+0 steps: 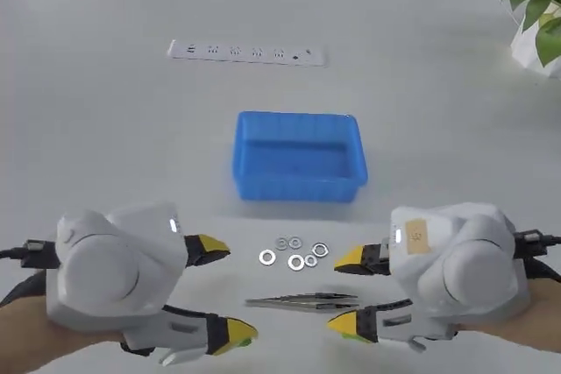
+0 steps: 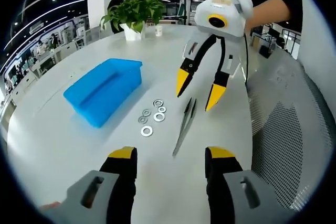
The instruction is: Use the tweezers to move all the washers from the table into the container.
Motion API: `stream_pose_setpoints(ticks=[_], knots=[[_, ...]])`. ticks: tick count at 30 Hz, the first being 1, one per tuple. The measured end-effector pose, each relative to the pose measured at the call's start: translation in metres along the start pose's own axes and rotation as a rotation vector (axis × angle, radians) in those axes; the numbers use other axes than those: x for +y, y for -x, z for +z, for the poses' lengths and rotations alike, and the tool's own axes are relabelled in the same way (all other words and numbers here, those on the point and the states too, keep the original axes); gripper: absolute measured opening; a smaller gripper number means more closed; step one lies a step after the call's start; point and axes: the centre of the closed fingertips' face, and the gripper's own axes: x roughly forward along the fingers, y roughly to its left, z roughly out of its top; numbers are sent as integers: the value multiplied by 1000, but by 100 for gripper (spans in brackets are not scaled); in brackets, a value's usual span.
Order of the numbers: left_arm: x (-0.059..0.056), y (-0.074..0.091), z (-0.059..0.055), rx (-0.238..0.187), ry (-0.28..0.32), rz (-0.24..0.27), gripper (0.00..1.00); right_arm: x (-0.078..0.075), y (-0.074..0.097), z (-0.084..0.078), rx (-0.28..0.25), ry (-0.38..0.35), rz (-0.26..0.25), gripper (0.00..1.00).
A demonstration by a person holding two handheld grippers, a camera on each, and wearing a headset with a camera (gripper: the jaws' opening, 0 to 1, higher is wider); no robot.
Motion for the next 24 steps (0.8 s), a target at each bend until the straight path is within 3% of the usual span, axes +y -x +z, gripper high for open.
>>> stream_pose_setpoints(ticks=[6,11,24], knots=[[-7,-13,-3,32,-74,-45,48,3,-9,2,7,0,37,26],[-11,-22,-9,67,-85,-82,44,4,-14,2,21,11,60,26],[-14,-29,-5,88,-150,-120,25,4,-18,-3,59,66,72,24]])
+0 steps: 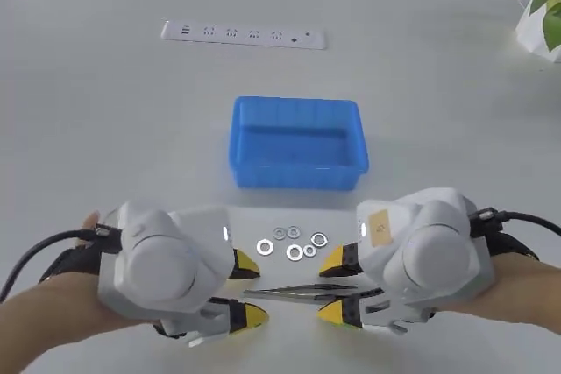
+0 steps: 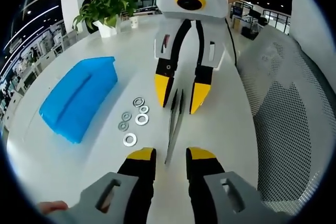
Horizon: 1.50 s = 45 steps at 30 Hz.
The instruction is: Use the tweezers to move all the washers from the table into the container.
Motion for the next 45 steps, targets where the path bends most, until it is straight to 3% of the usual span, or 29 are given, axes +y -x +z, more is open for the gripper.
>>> stream_pose_setpoints(ticks=[6,10,12,17,25,30,36,39,45], knots=[[-1,-2,3,17,-32,-11,18,1,-1,2,-9,27,11,20],[0,-4,5,22,-43,-9,13,-3,-2,3,-3,37,-2,11],[2,-4,5,33,-5,-10,12,-3,-2,3,10,46,4,11],[5,-6,5,44,-11,-19,7,-2,-1,3,13,50,8,10],[4,-6,5,56,-48,-49,6,-2,-2,3,17,75,4,8],[-3,-3,2,108,-112,-57,5,4,-3,6,20,102,14,8],[-2,7,6,90,-78,-48,5,6,-5,8,11,102,-3,7],[-2,15,8,93,-86,-44,5,5,-4,13,-20,97,-18,7],[-2,30,24,72,-101,-52,5,4,2,20,-71,77,-47,7]])
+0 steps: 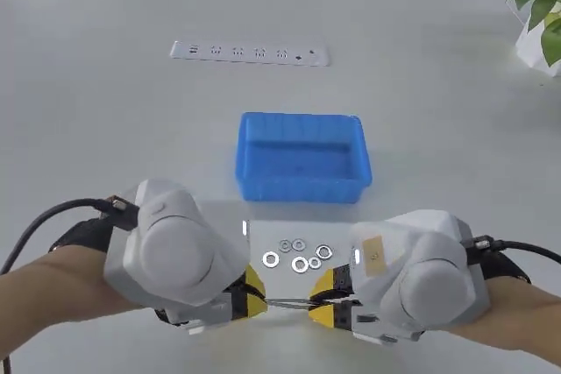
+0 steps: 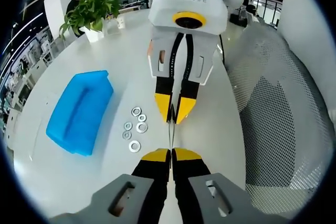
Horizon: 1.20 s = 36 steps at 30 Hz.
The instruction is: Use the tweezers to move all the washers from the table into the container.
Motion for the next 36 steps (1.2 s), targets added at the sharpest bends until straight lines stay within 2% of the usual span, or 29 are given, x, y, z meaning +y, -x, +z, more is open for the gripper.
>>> stream_pose_setpoints(ticks=[8,11,19,22,27,36], knots=[[0,11,23,-30,-46,3,5,-2,10,4,-55,-4,-44,7],[-2,14,35,-45,-58,0,5,-3,13,4,-81,-10,-60,8],[-3,10,69,-96,-96,-4,5,-6,25,0,-158,-75,-102,8],[-4,7,80,-120,-104,-7,5,-6,28,-3,-163,-72,-107,8],[-5,2,90,-153,-110,-24,5,-7,31,-6,-167,-61,-109,8],[-5,-2,95,-156,-143,-35,5,-8,30,-7,-157,-27,-84,9]])
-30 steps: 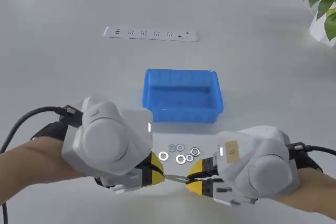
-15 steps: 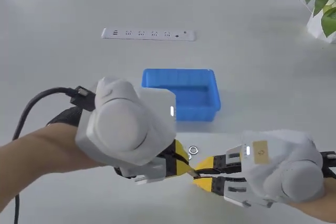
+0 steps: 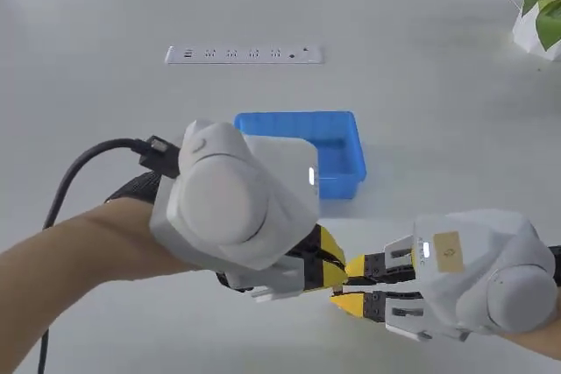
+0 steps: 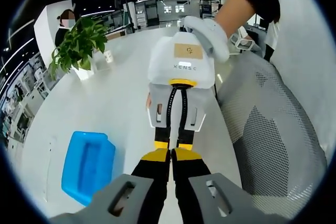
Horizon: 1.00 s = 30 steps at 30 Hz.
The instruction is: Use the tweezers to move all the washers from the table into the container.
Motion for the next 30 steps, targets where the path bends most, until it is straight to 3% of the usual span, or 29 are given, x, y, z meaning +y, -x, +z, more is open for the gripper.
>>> stream_pose_setpoints(ticks=[5,10,17,24,27,30], knots=[[1,-5,6,-14,9,-5,5,1,-1,-3,26,30,30,9],[1,-10,10,-27,9,-8,5,0,-1,-6,18,2,44,9],[5,-7,7,-17,13,-2,5,-1,-2,-4,-74,-73,112,7],[6,-6,6,-19,25,1,6,1,-3,-2,-75,-57,119,7],[6,-6,6,-19,-6,2,6,-1,-3,-2,-70,-46,107,7],[9,-2,6,-28,-1,8,6,-3,-4,2,-81,-54,100,7]])
